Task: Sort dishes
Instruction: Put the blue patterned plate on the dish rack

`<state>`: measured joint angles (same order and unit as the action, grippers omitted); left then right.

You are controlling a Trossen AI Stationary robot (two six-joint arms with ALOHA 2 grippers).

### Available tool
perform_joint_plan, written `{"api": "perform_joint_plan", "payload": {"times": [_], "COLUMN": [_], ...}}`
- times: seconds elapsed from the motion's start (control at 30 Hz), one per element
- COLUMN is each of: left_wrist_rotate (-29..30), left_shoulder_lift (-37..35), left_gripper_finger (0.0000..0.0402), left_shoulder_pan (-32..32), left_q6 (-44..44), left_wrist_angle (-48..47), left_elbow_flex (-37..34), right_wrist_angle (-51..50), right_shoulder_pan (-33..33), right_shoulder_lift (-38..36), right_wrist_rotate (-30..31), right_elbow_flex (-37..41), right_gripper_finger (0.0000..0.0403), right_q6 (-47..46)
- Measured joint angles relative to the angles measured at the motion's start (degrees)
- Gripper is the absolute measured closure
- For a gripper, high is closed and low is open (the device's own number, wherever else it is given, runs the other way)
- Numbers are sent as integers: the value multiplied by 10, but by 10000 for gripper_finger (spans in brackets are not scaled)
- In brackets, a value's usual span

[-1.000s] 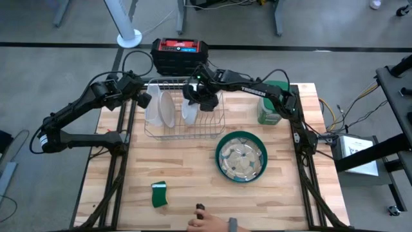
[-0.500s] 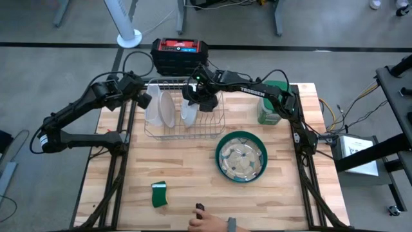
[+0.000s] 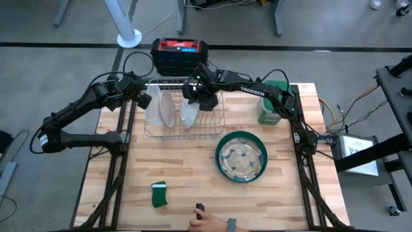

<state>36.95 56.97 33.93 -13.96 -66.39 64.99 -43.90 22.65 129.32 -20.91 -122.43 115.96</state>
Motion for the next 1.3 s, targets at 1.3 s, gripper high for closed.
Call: {"api": "perform_joint_plan", "payload": {"times": [1.3], "left_wrist_rotate": [0], "left_shoulder_lift": [0], "left_gripper_finger": [401], "left_shoulder_pan": [0], "left_q6": [0], "left_wrist_angle": [0], "left_elbow_flex": [0], "right_wrist_angle": [114], "right_shoulder_pan": [-10], "right_shoulder_lift": [-21], "right_wrist_rotate": [56], "right_elbow_flex": [0], "right_gripper_finger": [269], "right_q6": [-77]}}
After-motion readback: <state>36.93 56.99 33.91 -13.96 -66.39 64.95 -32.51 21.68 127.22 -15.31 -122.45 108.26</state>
